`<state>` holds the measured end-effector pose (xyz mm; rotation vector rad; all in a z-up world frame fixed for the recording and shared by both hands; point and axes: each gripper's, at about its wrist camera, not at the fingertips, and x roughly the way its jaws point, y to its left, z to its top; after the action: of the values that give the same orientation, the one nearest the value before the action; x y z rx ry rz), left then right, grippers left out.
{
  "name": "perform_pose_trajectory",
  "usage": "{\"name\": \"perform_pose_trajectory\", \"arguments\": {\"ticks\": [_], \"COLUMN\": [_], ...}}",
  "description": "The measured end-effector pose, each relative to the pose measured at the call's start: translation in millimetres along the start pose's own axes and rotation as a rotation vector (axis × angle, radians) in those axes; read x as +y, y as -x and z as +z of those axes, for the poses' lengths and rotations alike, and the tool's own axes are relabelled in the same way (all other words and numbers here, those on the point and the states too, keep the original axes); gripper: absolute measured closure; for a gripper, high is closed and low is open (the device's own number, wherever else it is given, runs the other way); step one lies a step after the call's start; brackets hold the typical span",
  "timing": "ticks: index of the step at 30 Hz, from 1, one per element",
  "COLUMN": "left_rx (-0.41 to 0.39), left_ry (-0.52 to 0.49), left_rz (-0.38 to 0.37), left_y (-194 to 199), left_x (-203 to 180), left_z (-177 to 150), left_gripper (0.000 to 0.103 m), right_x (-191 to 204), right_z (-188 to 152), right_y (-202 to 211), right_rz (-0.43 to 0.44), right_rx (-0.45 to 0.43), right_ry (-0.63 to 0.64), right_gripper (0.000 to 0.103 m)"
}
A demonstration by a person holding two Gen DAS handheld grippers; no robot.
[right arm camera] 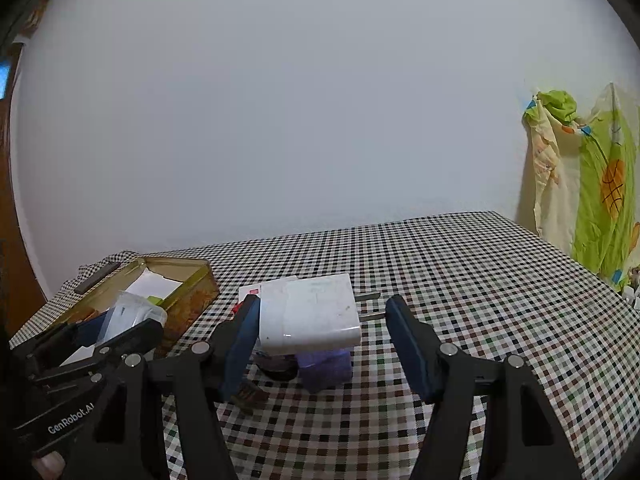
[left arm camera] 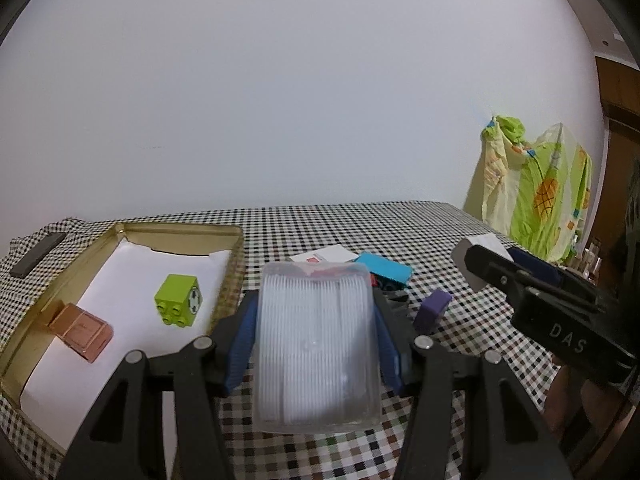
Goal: Organize rigid objects
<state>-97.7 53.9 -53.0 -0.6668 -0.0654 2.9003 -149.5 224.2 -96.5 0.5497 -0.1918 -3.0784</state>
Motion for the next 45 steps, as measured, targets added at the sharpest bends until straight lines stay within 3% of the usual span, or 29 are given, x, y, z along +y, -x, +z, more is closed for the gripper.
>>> {"name": "perform_pose_trajectory", "arguments": {"ticks": [45], "left_rx": [-0.067], "left_ry": [0.051], "left_rz": [0.068], "left_y": [21.2], "left_x": [46.6], "left_z": [-3.6], "left_gripper": [0.049], "right_x": [54.1], "right_z": [-4.2], "right_y": [0.4], "right_rz": [0.076], "right_rx": [-0.031], "right_ry": [0.066], "right_gripper": [0.037]}}
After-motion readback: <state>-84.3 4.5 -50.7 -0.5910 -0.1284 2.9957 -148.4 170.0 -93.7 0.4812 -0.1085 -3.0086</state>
